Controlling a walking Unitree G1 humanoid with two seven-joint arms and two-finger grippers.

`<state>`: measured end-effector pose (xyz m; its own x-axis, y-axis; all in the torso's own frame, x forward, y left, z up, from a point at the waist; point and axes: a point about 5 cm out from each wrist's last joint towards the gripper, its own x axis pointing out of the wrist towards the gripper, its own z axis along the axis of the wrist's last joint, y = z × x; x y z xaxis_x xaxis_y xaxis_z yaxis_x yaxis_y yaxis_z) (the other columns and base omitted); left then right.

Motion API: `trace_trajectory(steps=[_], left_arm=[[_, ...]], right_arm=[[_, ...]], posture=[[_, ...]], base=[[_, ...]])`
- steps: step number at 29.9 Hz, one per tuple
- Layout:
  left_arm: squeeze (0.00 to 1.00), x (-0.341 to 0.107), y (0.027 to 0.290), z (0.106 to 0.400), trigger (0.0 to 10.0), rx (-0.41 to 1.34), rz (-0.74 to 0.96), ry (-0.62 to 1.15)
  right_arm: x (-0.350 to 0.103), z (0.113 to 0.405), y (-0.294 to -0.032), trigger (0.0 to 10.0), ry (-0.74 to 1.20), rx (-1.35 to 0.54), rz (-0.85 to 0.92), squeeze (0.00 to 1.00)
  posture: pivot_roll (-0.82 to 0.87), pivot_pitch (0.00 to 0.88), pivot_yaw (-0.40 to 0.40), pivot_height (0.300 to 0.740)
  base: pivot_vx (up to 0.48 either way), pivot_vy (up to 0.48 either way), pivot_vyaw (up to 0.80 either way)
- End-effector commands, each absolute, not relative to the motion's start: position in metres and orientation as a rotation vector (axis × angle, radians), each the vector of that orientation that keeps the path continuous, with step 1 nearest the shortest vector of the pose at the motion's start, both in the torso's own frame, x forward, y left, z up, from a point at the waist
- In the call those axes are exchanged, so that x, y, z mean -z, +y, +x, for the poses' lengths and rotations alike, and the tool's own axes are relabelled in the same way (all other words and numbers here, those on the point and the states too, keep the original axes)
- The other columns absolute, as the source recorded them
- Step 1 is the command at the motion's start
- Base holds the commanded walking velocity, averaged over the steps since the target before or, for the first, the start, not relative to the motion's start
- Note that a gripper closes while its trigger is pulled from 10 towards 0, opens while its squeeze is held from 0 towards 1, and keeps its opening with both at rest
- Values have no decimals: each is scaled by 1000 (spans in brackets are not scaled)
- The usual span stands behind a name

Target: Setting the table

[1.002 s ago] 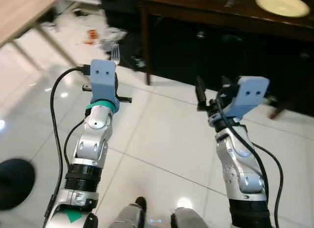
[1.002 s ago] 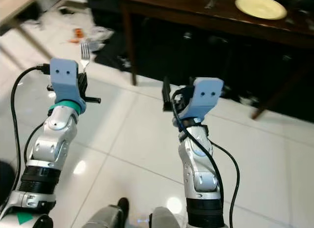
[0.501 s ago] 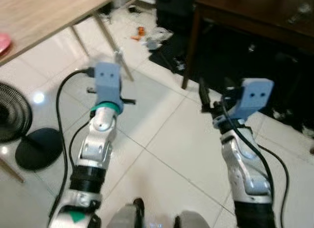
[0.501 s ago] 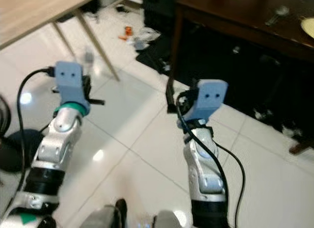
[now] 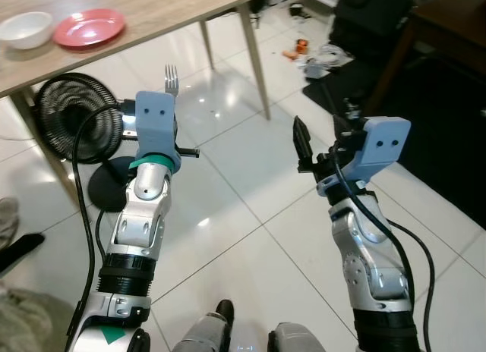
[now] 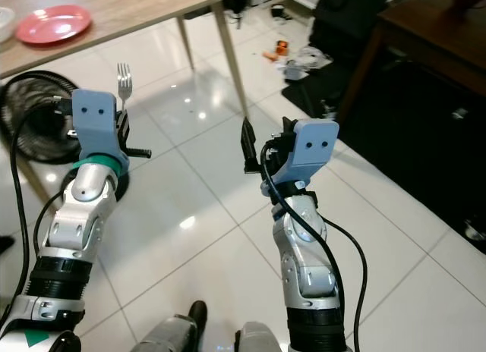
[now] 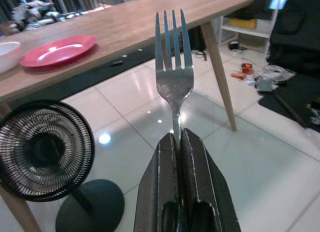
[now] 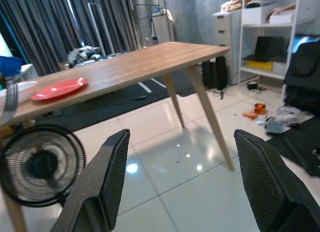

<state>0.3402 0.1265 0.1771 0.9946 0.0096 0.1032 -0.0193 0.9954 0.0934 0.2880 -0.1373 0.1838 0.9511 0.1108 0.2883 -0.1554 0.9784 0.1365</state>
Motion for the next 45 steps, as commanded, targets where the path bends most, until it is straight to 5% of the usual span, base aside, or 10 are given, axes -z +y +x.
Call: trace_trajectory(steps=[1,12,45], left_arm=[[0,-178,132,340,10000,-34,105,-109],[0,-181,132,342,10000,-42,90,-123],[0,-183,130,344,10000,-32,84,-131]], right_arm=[[-183,288,-132,10000,-279,-155,168,0],[-185,289,-136,10000,-289,-104,178,0],[-189,294,-150,10000,-315,8,191,0]], posture=[[-106,13,91,740],[-107,13,90,740],[-104,0,95,740]], base=[[0,0,794],[30,0,631],[465,0,0]])
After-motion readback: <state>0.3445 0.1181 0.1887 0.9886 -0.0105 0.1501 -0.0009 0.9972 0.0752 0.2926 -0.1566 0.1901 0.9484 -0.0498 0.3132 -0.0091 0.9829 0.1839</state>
